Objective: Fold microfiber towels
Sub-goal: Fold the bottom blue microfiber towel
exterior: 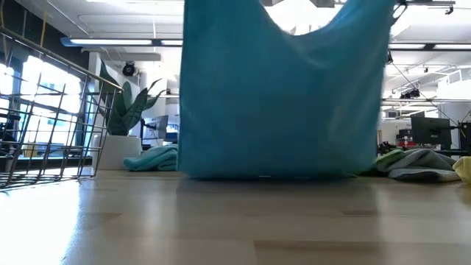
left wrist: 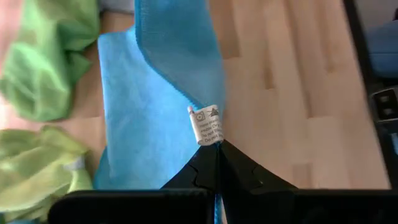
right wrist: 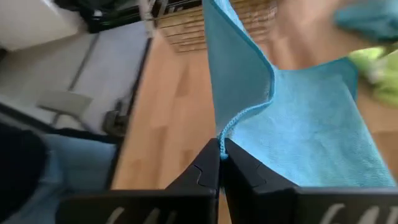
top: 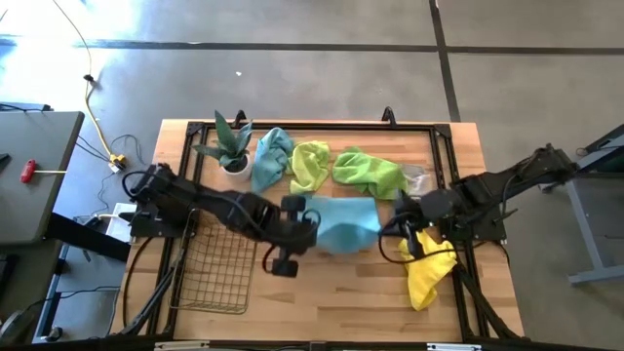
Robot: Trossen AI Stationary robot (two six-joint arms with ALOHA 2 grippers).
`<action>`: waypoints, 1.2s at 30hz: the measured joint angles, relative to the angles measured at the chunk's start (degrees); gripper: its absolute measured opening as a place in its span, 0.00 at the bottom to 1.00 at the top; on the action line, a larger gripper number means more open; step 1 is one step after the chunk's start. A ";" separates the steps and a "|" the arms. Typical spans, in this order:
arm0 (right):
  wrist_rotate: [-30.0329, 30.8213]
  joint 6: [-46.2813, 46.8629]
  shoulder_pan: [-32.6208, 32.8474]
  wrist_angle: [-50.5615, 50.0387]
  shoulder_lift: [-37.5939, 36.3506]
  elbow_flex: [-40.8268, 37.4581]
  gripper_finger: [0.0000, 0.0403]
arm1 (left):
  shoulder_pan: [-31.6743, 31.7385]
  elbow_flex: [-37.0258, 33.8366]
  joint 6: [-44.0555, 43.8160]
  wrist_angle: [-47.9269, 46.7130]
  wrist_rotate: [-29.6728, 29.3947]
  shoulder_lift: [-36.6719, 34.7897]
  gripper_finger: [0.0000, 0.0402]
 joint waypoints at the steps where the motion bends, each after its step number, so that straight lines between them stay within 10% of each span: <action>1: -0.06 1.59 1.20 0.04 0.39 0.00 0.00 | -0.86 -1.05 -0.63 1.44 0.00 0.00 0.00; 17: 1.17 15.82 14.93 7.04 22.45 -0.02 0.00 | -9.04 -14.54 -8.63 22.10 8.26 -0.03 0.00; 36: -3.26 19.20 18.81 21.55 28.18 -0.08 0.00 | -11.13 -21.34 -12.89 33.71 17.86 -0.01 0.00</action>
